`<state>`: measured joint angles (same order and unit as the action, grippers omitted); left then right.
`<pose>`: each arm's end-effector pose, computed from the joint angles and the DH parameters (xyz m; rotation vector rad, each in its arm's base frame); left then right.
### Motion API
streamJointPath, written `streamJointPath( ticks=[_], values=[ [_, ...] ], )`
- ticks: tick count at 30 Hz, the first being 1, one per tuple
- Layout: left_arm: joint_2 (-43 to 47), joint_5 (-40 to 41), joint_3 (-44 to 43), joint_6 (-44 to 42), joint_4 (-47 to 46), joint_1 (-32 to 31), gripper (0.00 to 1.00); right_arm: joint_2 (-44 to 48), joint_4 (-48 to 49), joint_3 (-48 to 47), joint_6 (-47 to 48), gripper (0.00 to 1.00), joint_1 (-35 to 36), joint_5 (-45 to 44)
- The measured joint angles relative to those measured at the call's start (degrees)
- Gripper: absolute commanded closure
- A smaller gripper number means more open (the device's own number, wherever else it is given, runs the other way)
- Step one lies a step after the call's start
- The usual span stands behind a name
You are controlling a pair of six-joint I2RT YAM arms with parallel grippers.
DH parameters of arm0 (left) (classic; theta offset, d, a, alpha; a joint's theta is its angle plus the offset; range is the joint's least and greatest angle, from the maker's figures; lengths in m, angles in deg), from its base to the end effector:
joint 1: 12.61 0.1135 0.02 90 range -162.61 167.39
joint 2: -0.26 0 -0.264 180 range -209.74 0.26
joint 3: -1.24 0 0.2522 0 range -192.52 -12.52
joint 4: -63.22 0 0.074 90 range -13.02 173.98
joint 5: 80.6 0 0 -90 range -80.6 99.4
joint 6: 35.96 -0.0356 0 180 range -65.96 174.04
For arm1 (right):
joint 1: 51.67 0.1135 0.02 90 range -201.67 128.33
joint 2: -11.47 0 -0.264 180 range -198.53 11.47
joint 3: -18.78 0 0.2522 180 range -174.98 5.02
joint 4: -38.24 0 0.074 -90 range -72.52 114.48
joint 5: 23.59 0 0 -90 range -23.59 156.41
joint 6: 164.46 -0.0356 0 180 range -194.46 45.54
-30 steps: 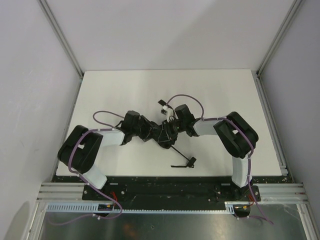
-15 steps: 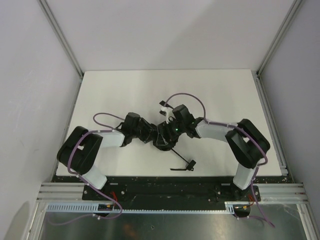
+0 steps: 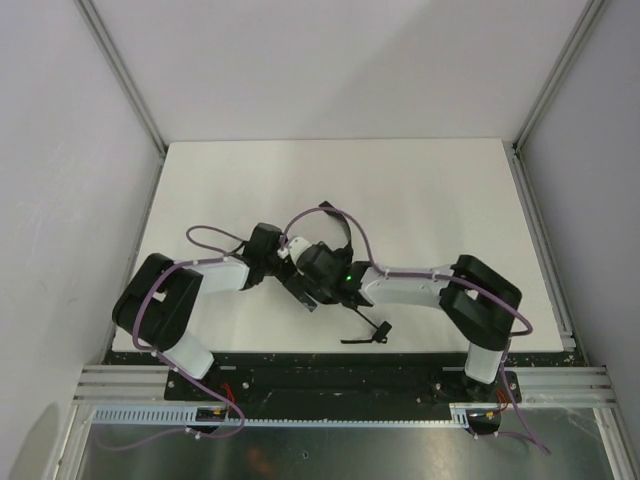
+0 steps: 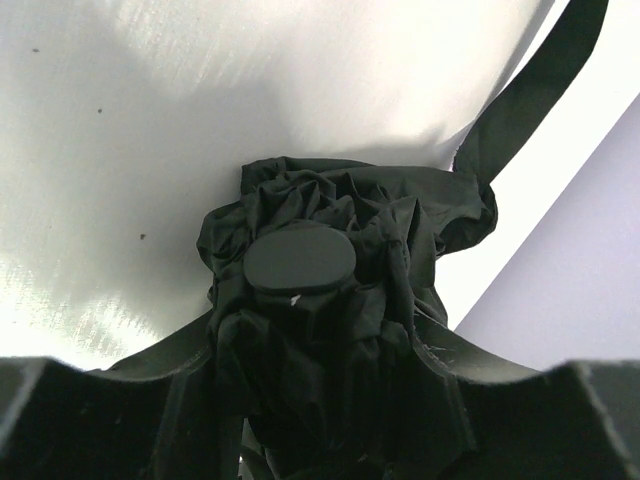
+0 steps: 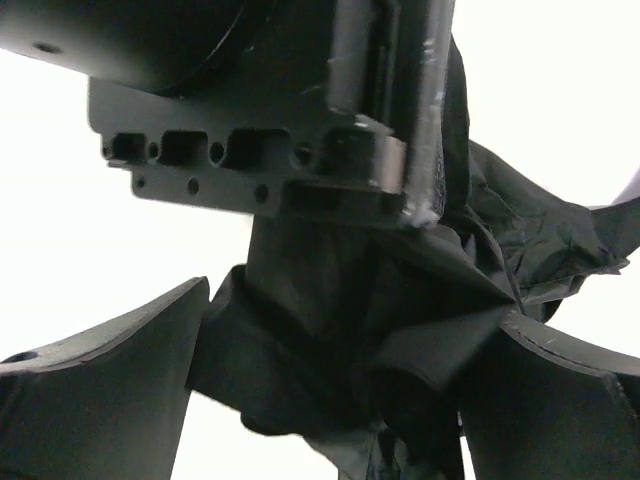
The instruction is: Put away the umbrella
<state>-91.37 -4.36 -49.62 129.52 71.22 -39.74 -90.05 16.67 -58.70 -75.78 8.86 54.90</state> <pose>0.2543 -0.1398 0.1310 -0.9933 2.5118 -0.9958 0.1927 0.3267 0.1916 -1.0831 2.1029 0.2912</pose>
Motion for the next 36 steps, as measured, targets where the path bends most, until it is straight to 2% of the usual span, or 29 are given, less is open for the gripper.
streamJointPath(
  ticks=[6, 7, 12, 14, 15, 17, 20, 21, 23, 27, 36],
  values=[
    [0.0, 0.0, -1.3, 0.2, 3.2, 0.0, 1.0, -7.0, 1.9, -1.5, 1.9, 0.21, 3.3, -13.6],
    [-0.1, 0.1, -1.5, 0.2, 3.7, 0.0, 1.0, -7.6, 2.3, -1.9, 2.0, 0.26, 3.4, -15.1],
    [-0.4, 0.7, -2.1, 0.2, 4.1, 0.3, 1.0, -10.3, 5.5, -2.8, 1.9, 0.82, 3.6, -18.9],
    [-0.4, 1.2, -2.1, -0.4, 4.0, 0.5, 1.0, -10.6, 5.9, -3.0, 2.5, 0.95, 3.3, -18.3],
    [-0.4, 1.8, -2.2, -0.6, 4.2, 0.6, 0.98, -10.7, 6.1, -3.1, 2.8, 0.97, 3.1, -17.6],
    [-0.3, 2.7, -2.3, -0.5, 4.6, 0.7, 0.82, -10.7, 6.6, -3.2, 3.1, 0.99, 2.5, -16.2],
    [-0.3, 3.6, -2.5, -0.6, 4.9, 0.7, 0.45, -10.6, 7.6, -3.0, 3.5, 1.0, 1.2, -12.5],
    [-0.3, 3.9, -2.6, -0.7, 5.0, 0.7, 0.36, -10.5, 8.0, -2.8, 3.5, 1.0, 0.6, -11.0],
    [-0.3, 4.1, -2.7, -1.0, 5.1, 0.8, 0.26, -10.0, 9.1, -2.1, 3.4, 1.0, -0.7, -7.8],
    [0.3, 3.8, -3.3, -2.1, 5.1, 0.9, 0.18, -8.4, 12.4, 0.2, 2.4, 1.0, -4.3, 0.8],
    [0.3, 3.6, -3.6, -3.3, 5.3, 0.9, 0.16, -7.1, 18.7, 3.8, -0.9, 1.0, -12.0, 25.5]
  ],
)
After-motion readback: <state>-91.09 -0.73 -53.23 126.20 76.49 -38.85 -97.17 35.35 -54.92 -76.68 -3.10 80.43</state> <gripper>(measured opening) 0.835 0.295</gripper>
